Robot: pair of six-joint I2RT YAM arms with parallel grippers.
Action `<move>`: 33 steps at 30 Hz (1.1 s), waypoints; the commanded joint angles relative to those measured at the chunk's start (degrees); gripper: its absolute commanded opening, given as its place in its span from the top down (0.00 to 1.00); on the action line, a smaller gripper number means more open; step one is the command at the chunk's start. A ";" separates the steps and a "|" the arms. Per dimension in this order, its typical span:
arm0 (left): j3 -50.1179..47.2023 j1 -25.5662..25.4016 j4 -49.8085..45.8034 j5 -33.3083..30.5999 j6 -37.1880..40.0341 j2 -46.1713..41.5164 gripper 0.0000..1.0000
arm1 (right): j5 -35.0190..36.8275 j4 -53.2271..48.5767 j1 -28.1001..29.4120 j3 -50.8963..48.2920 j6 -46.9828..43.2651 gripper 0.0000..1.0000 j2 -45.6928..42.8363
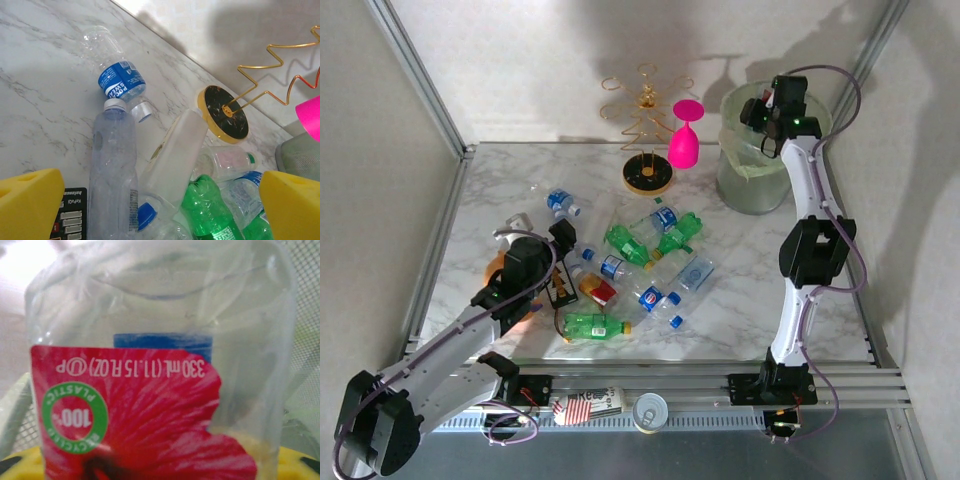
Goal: Put the plastic bottles in the bin
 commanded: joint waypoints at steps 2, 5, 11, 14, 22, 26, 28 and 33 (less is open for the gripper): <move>-0.76 0.82 -1.07 -1.53 -0.66 -1.15 0.00 | -1.12 -0.54 0.04 3.72 0.58 0.35 -0.30; -0.85 0.99 -0.92 -1.35 -0.75 -1.03 0.00 | -0.89 -1.02 0.00 4.83 0.18 0.27 -0.47; -0.71 1.50 -0.70 -1.17 -0.82 -0.80 0.00 | 0.24 -2.12 0.06 7.07 -1.12 0.20 -2.62; -0.47 2.18 -0.52 -0.93 -0.74 -0.61 0.00 | 0.31 -1.77 0.06 6.66 -1.40 0.20 -5.21; 1.70 5.67 0.87 1.47 -0.13 3.54 0.00 | -2.35 2.55 1.18 -3.14 -1.09 0.01 -16.65; 4.76 8.35 1.38 4.66 -0.05 8.98 0.00 | -3.23 7.18 3.70 -12.86 -0.65 0.01 -24.29; 7.01 9.35 1.25 5.95 0.50 12.06 0.01 | -3.22 9.24 5.46 -17.52 -0.41 0.01 -27.76; 14.88 12.02 -1.51 8.28 1.98 21.83 0.00 | -3.40 13.65 10.15 -28.61 1.09 0.01 -35.20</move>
